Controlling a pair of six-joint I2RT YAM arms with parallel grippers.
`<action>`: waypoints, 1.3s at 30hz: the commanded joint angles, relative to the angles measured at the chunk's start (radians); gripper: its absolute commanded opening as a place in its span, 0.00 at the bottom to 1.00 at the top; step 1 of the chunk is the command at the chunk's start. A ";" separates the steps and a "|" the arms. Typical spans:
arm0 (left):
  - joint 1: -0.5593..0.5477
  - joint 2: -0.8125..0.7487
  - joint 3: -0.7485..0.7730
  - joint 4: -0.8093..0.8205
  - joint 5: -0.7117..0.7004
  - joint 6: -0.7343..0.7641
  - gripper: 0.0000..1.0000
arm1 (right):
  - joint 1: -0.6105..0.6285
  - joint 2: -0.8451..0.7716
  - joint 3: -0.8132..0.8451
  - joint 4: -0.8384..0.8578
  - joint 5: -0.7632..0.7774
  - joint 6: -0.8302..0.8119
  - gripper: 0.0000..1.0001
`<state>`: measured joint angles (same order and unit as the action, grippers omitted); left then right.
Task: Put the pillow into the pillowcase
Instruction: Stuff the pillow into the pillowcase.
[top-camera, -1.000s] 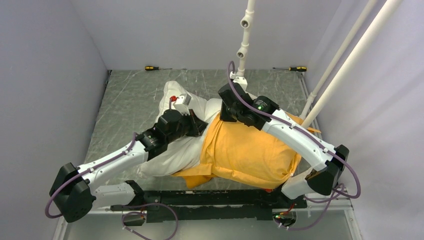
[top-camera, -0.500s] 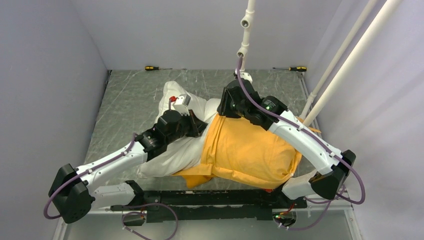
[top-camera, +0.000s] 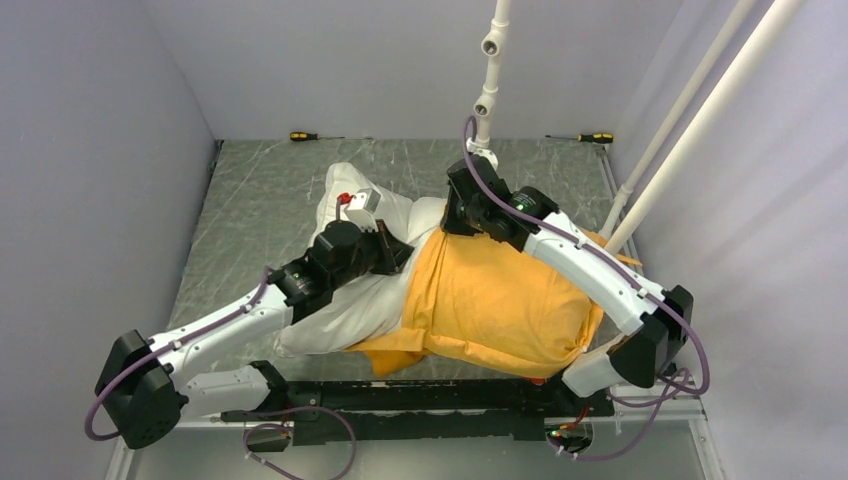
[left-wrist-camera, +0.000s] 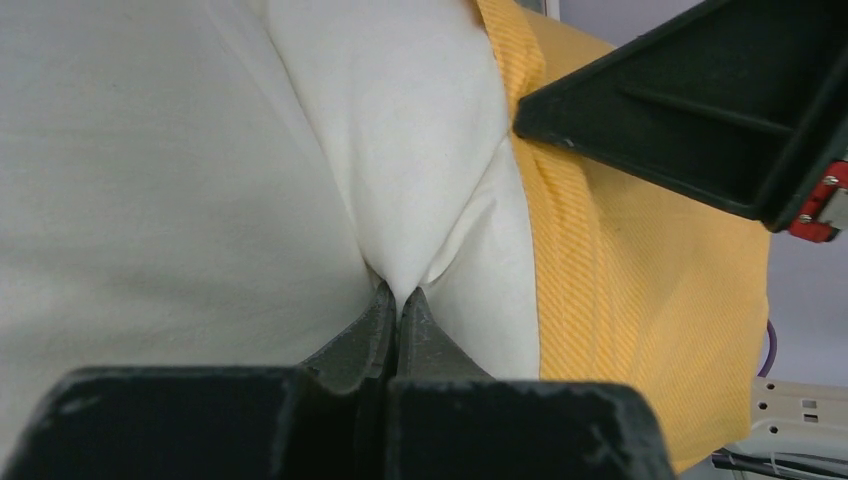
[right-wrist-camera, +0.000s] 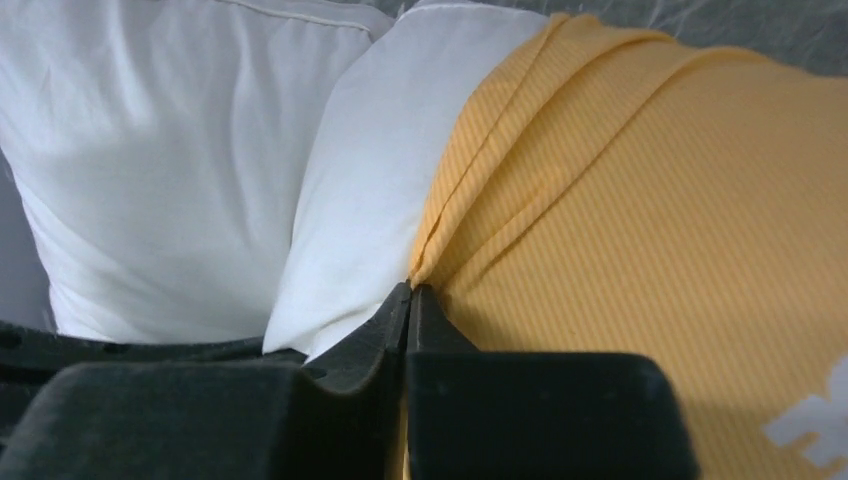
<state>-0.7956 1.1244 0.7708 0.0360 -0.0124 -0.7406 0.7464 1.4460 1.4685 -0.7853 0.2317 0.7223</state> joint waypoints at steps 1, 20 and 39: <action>-0.036 -0.023 -0.007 -0.104 0.069 0.009 0.00 | -0.012 0.023 0.051 0.058 -0.031 -0.032 0.00; -0.039 -0.271 0.167 -0.107 0.047 0.115 0.00 | 0.100 0.116 0.289 0.674 -0.877 -0.004 0.00; -0.040 -0.495 0.245 -0.315 -0.333 0.290 0.00 | 0.277 0.432 0.721 0.688 -1.094 0.050 0.00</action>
<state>-0.8089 0.6296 0.9730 -0.4427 -0.3256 -0.4873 0.9318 1.8977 2.0621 -0.3122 -0.6254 0.7063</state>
